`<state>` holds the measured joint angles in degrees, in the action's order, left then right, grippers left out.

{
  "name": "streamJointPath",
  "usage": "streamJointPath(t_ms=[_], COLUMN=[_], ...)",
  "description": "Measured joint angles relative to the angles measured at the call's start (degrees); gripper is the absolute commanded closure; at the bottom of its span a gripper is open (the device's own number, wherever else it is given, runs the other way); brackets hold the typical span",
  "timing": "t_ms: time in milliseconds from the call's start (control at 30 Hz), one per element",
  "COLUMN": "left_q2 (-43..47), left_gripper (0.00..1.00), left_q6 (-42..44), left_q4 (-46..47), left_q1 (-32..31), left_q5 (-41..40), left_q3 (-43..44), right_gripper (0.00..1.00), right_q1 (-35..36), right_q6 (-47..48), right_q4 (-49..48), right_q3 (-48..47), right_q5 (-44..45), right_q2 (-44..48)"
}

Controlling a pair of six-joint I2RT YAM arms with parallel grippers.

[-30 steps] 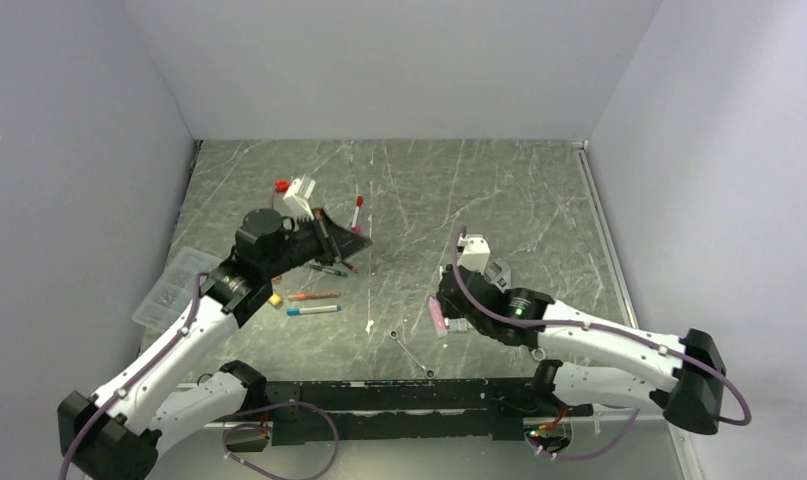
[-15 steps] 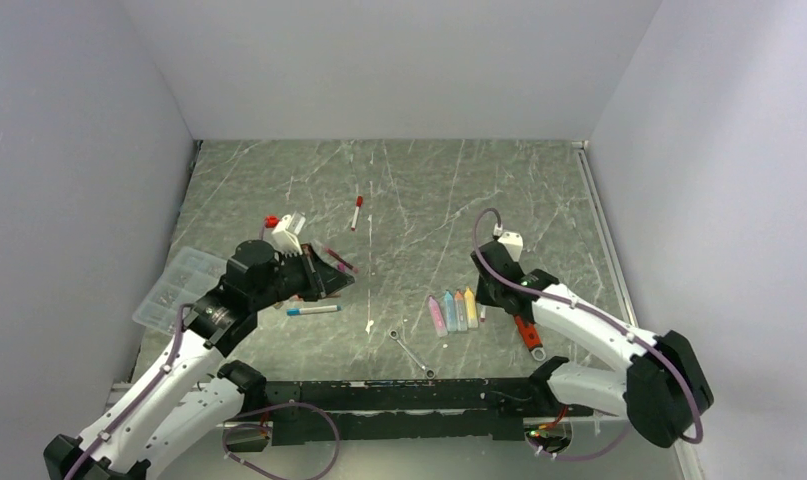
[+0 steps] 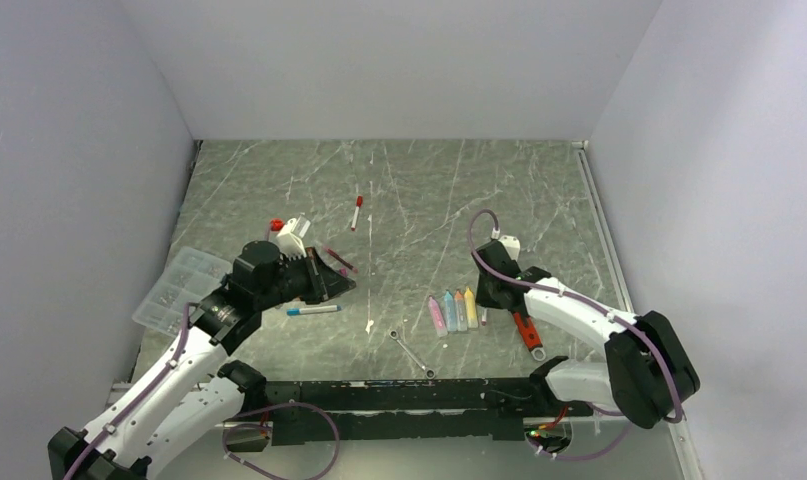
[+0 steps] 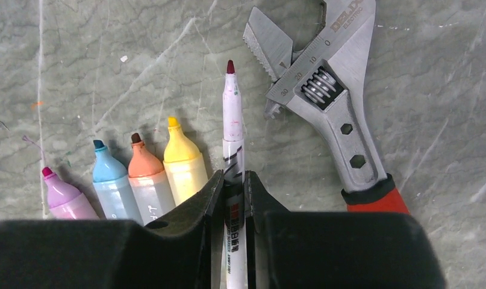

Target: Open the pen caps

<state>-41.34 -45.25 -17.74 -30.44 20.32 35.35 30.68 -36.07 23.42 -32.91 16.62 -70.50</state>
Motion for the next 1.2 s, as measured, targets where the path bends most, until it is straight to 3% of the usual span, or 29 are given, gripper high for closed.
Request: streamJointPath(t_ms=[300,433,800,1200], left_q2=[-0.1,-0.2,-0.3,1.5], left_gripper=[1.00,1.00,1.00,1.00], left_q6=[-0.6,-0.9,-2.1,-2.7], left_q4=[1.0,1.2,1.9,1.2], left_q1=[0.0,0.0,0.0,0.0], left_q5=[0.8,0.9,0.9,0.7], left_q3=[-0.9,-1.1,-2.3,-4.2], right_gripper=[0.43,0.31,0.20,0.17], right_q1=[-1.3,-1.9,-4.8,-5.0], right_q6=[0.0,-0.2,-1.0,-2.8], right_q4=[-0.8,-1.0,-5.7,-13.4], right_q3=[0.4,1.1,3.4,5.0], right_q5=[-2.1,-3.5,-11.5,-19.9], right_q2=[0.8,2.7,1.9,1.4])
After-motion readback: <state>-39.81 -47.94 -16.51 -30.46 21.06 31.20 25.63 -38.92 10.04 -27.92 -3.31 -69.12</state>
